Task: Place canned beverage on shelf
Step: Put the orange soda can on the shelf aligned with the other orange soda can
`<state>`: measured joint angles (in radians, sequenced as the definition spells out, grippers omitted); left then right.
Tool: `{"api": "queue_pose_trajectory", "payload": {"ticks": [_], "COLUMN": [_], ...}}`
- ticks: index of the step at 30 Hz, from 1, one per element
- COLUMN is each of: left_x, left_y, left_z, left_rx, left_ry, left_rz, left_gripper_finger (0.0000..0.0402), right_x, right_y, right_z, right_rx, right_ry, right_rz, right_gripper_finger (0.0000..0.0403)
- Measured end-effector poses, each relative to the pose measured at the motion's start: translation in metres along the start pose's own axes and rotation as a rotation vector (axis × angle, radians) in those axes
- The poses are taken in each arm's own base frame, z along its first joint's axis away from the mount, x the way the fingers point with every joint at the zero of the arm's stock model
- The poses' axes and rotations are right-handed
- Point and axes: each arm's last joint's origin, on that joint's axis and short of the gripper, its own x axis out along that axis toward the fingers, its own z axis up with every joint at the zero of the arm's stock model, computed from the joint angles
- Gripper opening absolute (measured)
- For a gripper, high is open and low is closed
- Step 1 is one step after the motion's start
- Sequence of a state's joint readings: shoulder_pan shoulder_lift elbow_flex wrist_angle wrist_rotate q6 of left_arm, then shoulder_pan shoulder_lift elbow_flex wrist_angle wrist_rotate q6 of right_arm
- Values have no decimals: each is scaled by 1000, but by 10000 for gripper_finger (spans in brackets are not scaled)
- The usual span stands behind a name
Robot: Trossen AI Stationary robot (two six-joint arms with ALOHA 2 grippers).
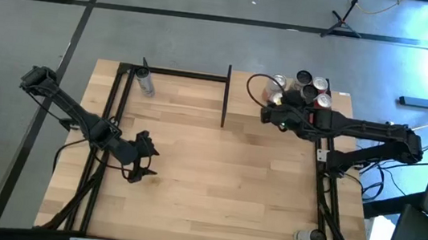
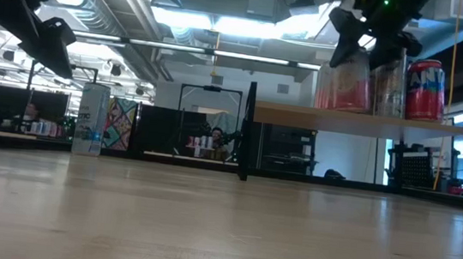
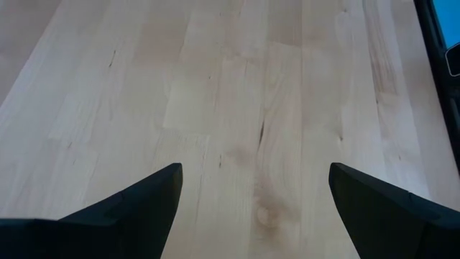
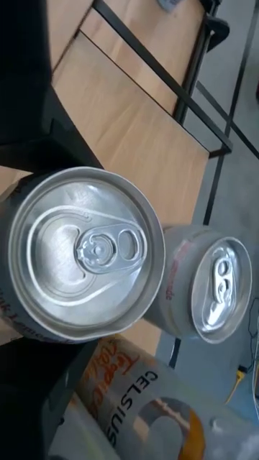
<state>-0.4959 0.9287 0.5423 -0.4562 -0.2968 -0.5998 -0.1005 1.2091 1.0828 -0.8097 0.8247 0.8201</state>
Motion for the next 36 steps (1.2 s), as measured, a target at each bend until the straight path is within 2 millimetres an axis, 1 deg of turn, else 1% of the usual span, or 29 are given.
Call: {"api": "queue_pose_trajectory", "payload": {"ticks": [7, 11, 23, 27, 32, 36], "left_x": [0, 0, 0, 0, 0, 0], "left_y": [0, 0, 0, 0, 0, 0], "left_z": [0, 0, 0, 0, 0, 0], "left_rx": [-1, -2, -2, -1, -1, -1], "left_ry": [-1, -1, -2, -2, -2, -2], "left_rz": [-3, -4, -4, -4, -4, -4], "left_gripper_finger": [339, 339, 339, 339, 339, 339], "right_x": [1, 1, 1, 1, -5, -13], "right_y": [1, 0, -1, 2, 6, 7], "right_z": [0, 0, 2, 5, 17, 29], "right_rx": [7, 10, 10, 24, 3, -12], "right_ry": [-13, -33, -80, -102, -143, -166], "right_rz": [-18, -33, -73, -52, -24, -14], "right_gripper_finger": [338, 356, 362, 362, 362, 363]}}
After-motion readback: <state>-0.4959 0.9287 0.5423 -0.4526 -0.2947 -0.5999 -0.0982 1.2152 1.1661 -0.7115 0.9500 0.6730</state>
